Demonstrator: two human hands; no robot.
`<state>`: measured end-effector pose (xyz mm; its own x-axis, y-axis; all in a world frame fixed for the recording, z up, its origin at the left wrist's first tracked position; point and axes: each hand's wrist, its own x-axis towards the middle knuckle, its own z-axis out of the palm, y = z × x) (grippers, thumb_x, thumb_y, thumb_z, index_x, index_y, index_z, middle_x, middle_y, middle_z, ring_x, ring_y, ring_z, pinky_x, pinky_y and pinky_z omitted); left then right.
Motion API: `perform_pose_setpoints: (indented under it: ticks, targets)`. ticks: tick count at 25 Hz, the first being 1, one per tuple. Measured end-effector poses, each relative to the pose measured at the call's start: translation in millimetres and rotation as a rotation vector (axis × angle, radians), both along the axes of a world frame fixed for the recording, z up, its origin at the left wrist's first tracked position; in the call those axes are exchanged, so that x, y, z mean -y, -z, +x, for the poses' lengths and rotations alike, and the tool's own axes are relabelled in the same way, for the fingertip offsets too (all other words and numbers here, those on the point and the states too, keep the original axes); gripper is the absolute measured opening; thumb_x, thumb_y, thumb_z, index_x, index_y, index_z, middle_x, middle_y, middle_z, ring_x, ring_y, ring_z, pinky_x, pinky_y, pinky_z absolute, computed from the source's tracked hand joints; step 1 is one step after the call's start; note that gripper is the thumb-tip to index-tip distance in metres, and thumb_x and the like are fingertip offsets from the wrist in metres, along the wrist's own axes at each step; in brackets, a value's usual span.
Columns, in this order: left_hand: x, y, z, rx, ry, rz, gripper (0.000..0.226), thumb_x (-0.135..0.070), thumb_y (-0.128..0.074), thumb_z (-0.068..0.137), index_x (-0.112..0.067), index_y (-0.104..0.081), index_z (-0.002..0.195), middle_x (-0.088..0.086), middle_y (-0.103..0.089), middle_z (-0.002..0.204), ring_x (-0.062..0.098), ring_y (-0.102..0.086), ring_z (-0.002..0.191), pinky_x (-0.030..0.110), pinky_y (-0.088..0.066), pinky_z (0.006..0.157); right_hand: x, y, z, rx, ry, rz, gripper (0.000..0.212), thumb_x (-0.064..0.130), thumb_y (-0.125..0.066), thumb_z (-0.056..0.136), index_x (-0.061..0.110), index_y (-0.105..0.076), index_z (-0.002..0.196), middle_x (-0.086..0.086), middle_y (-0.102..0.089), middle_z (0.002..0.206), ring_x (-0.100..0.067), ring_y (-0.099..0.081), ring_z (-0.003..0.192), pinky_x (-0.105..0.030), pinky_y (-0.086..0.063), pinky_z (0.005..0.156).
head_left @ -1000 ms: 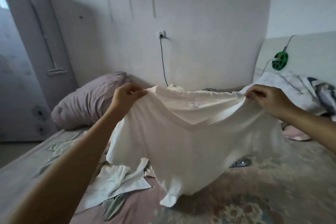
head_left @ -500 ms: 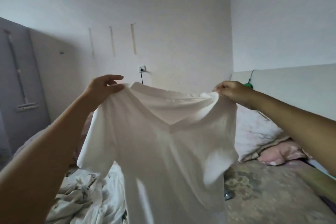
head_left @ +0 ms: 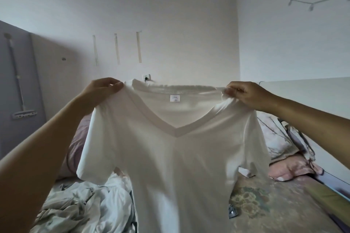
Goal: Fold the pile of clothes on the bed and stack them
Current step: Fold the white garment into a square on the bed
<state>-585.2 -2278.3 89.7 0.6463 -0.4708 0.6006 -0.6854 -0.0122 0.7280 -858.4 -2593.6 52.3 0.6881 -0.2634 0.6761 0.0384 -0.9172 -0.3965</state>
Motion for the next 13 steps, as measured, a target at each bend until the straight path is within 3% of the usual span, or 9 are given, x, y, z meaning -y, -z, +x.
perform_pose_setpoints:
  ticks: [3, 7, 10, 13]
  targets:
    - [6.1, 5.3, -2.3, -0.015, 0.021, 0.003, 0.014, -0.025, -0.061, 0.091, -0.024, -0.067, 0.079, -0.001, -0.059, 0.077, 0.007, -0.055, 0.062, 0.018, -0.044, 0.059, 0.6, -2.3, 1.1, 0.016, 0.028, 0.157, 0.031, 0.033, -0.044, 0.099, 0.014, -0.068, 0.095, 0.001, -0.063, 0.092, -0.006, -0.052, 0.083, -0.004, -0.036, 0.064]
    - [15.4, 10.7, -4.7, -0.048, 0.078, -0.048, 0.010, -0.022, -0.060, 0.092, -0.019, -0.063, 0.083, 0.001, -0.056, 0.078, 0.012, -0.051, 0.067, 0.025, -0.039, 0.061, -1.6, -3.8, 8.5, 0.152, -0.020, 0.376, 0.027, 0.026, -0.047, 0.100, 0.016, -0.068, 0.087, 0.009, -0.063, 0.085, 0.009, -0.055, 0.067, -0.002, -0.037, 0.060]
    - [20.1, 9.9, -5.4, -0.110, 0.095, -0.119, 0.015, -0.018, -0.056, 0.094, -0.019, -0.062, 0.080, 0.003, -0.053, 0.075, 0.015, -0.048, 0.068, 0.027, -0.038, 0.061, -8.0, -4.9, 13.1, 0.221, -0.181, 0.647, 0.022, 0.017, -0.050, 0.098, 0.013, -0.068, 0.086, 0.003, -0.065, 0.079, -0.005, -0.059, 0.073, -0.015, -0.047, 0.070]
    - [18.9, 9.3, -7.9, -0.054, 0.031, -0.133, 0.017, -0.018, -0.053, 0.096, -0.020, -0.059, 0.080, 0.001, -0.051, 0.074, 0.011, -0.046, 0.065, 0.017, -0.040, 0.057, -10.1, -11.8, 10.1, 0.139, -0.068, 0.452, 0.024, 0.032, -0.051, 0.097, 0.019, -0.070, 0.090, 0.008, -0.067, 0.085, -0.004, -0.059, 0.081, -0.016, -0.046, 0.075]
